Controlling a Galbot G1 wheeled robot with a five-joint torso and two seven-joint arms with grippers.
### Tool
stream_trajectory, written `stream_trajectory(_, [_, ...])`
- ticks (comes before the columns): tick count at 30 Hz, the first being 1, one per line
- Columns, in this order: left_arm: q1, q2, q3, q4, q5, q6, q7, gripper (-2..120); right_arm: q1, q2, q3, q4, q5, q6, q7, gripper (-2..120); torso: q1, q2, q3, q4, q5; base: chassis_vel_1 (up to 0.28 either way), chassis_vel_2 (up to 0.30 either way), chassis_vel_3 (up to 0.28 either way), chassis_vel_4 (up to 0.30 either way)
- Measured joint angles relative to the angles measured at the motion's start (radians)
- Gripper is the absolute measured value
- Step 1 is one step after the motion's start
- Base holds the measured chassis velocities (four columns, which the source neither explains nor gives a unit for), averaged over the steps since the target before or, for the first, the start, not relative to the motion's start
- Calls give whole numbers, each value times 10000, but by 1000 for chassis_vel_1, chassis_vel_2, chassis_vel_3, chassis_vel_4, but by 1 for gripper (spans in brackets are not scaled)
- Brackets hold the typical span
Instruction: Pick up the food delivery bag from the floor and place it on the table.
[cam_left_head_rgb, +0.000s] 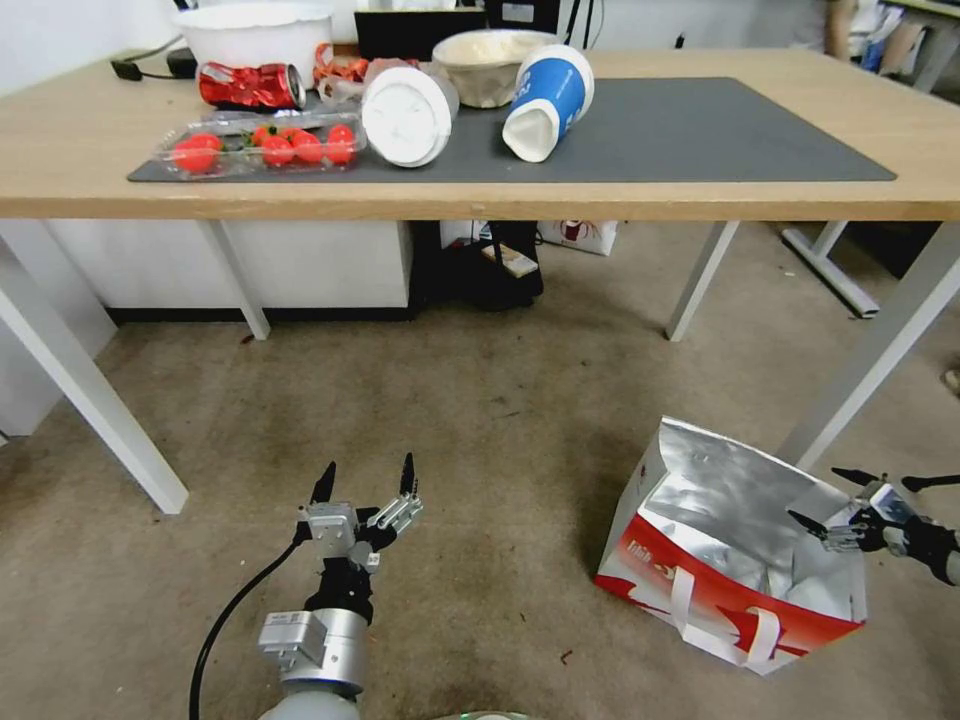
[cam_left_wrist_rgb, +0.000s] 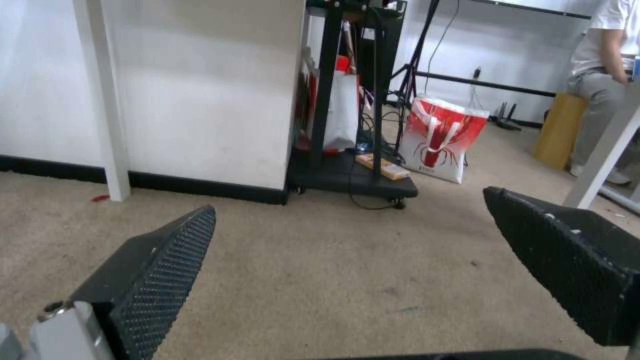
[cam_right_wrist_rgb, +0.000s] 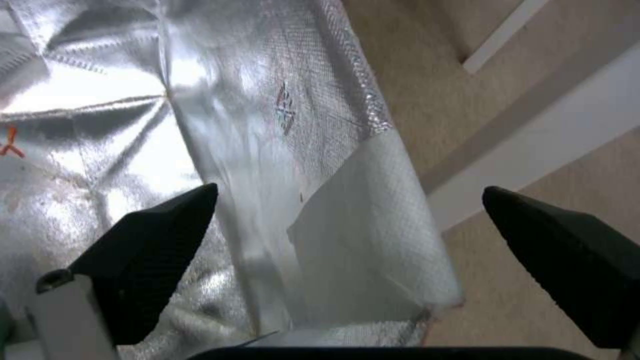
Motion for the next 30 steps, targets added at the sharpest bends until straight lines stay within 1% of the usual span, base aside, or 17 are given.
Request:
stream_trajectory(8, [-10, 70, -83, 2, -39, -10, 0, 100, 85, 46, -146, -188, -223, -211, 199, 100, 0, 0, 0, 0, 0, 0, 0, 0, 0])
stream_trajectory(10, [-9, 76, -95, 0, -43, -16, -2, 100, 86, 67, -147, -215, -256, -241, 179, 96, 1, 0, 0, 0, 1, 0, 0, 0, 0])
stream_trajectory(12, [-9, 76, -96, 0, -44, -19, -3, 100, 84, 68, -147, -216, -256, -247, 178, 95, 0, 0, 0, 0, 1, 0, 0, 0, 0])
stream_trajectory(13, [-9, 74, -95, -2, -44, -23, -4, 100, 77, 68, -147, -216, -257, -254, 177, 88, 0, 1, 0, 0, 0, 0, 0, 0, 0])
stream_trajectory(15, [-8, 63, -89, -10, -44, -29, -6, 100, 66, 66, -145, -213, -254, -274, 177, 80, 0, 0, 0, 0, 0, 0, 0, 0, 0])
stream_trajectory(16, [-8, 63, -89, -10, -44, -29, -6, 100, 66, 66, -145, -213, -254, -274, 177, 80, 0, 0, 0, 0, 0, 0, 0, 0, 0])
stream_trajectory(18, [-3, 58, -81, -20, -44, -33, -6, 100, 56, 59, -141, -203, -243, -287, 177, 76, 0, 1, 0, 0, 0, 0, 0, 0, 0])
stream_trajectory(19, [9, 56, -76, -50, -39, -43, -6, 100, 41, 34, -117, -190, -219, -300, 176, 69, 0, 1, 0, 0, 0, 0, 0, 0, 0])
stream_trajectory(20, [9, 56, -76, -50, -39, -43, -6, 100, 41, 34, -117, -190, -219, -300, 176, 69, 0, 1, 0, 0, 0, 0, 0, 0, 0])
stream_trajectory(21, [16, 57, -77, -66, -39, -48, -7, 100, 25, 20, -107, -180, -191, -304, 174, 66, 0, 1, 0, 0, 0, 0, 0, 0, 0])
stream_trajectory(23, [36, 65, -88, -106, -37, -64, -11, 100, -10, 1, -90, -164, -147, -309, 157, 55, 0, 1, 0, 0, 0, 0, 0, 0, 0])
stream_trajectory(24, [36, 65, -88, -106, -37, -64, -11, 100, -10, 1, -90, -164, -147, -309, 157, 55, 0, 1, 0, 0, 0, 0, 0, 0, 0])
stream_trajectory(25, [49, 66, -98, -136, -35, -69, -14, 100, -31, -4, -80, -156, -121, -309, 149, 51, 0, 1, 0, 0, 0, 0, 0, 0, 0])
stream_trajectory(26, [52, 67, -101, -142, -35, -70, -14, 100, -36, -5, -78, -154, -114, -308, 147, 48, 0, 1, 0, 0, 1, 0, 0, 0, 0])
stream_trajectory(27, [75, 64, -118, -168, -28, -91, -17, 100, -49, -12, -73, -151, -86, -302, 143, 40, 0, 1, 0, 0, 0, 0, 0, 0, 0])
stream_trajectory(28, [75, 64, -118, -168, -28, -91, -17, 100, -49, -12, -73, -151, -86, -302, 143, 40, 0, 1, 0, 0, 0, 0, 0, 0, 0])
stream_trajectory(30, [98, 56, -142, -152, -24, -171, -30, 100, -46, -15, -74, -155, -57, -292, 142, 30, 0, 1, 0, 0, 0, 0, 0, 0, 0])
